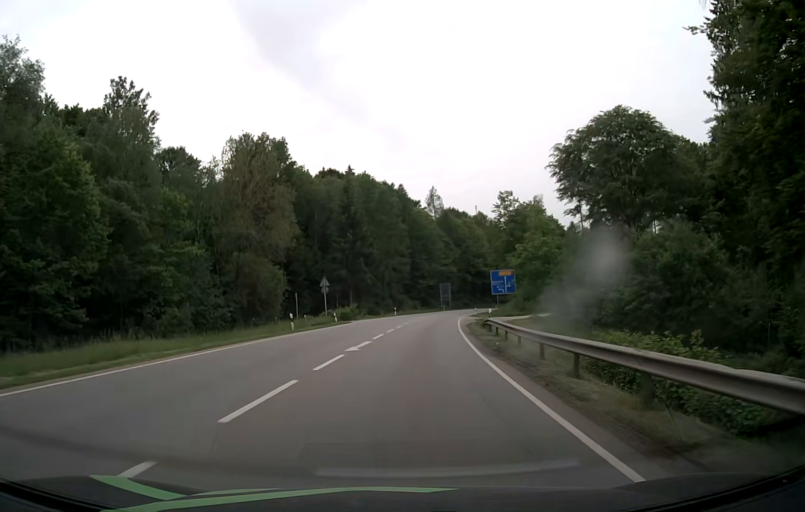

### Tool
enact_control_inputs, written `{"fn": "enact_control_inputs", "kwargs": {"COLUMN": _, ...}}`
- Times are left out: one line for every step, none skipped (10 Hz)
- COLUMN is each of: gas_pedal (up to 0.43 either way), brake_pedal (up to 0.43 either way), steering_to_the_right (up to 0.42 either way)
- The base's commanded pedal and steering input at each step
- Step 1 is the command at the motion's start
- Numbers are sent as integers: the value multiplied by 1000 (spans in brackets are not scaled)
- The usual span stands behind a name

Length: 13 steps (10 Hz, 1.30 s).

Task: Follow the waypoints while adhering to traffic rules and regulations

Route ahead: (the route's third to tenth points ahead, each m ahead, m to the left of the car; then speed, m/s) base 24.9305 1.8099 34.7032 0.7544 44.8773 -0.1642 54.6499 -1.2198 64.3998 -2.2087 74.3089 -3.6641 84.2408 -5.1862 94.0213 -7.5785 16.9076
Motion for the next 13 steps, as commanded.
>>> {"fn": "enact_control_inputs", "kwargs": {"gas_pedal": 209, "brake_pedal": 0, "steering_to_the_right": 11}}
{"fn": "enact_control_inputs", "kwargs": {"gas_pedal": 209, "brake_pedal": 0, "steering_to_the_right": 12}}
{"fn": "enact_control_inputs", "kwargs": {"gas_pedal": 209, "brake_pedal": 0, "steering_to_the_right": 12}}
{"fn": "enact_control_inputs", "kwargs": {"gas_pedal": 209, "brake_pedal": 0, "steering_to_the_right": 12}}
{"fn": "enact_control_inputs", "kwargs": {"gas_pedal": 209, "brake_pedal": 0, "steering_to_the_right": 12}}
{"fn": "enact_control_inputs", "kwargs": {"gas_pedal": 197, "brake_pedal": 0, "steering_to_the_right": 12}}
{"fn": "enact_control_inputs", "kwargs": {"gas_pedal": 197, "brake_pedal": 0, "steering_to_the_right": 12}}
{"fn": "enact_control_inputs", "kwargs": {"gas_pedal": 197, "brake_pedal": 0, "steering_to_the_right": 12}}
{"fn": "enact_control_inputs", "kwargs": {"gas_pedal": 189, "brake_pedal": 0, "steering_to_the_right": 12}}
{"fn": "enact_control_inputs", "kwargs": {"gas_pedal": 189, "brake_pedal": 0, "steering_to_the_right": 12}}
{"fn": "enact_control_inputs", "kwargs": {"gas_pedal": 177, "brake_pedal": 0, "steering_to_the_right": 12}}
{"fn": "enact_control_inputs", "kwargs": {"gas_pedal": 169, "brake_pedal": 0, "steering_to_the_right": 12}}
{"fn": "enact_control_inputs", "kwargs": {"gas_pedal": 157, "brake_pedal": 0, "steering_to_the_right": 12}}
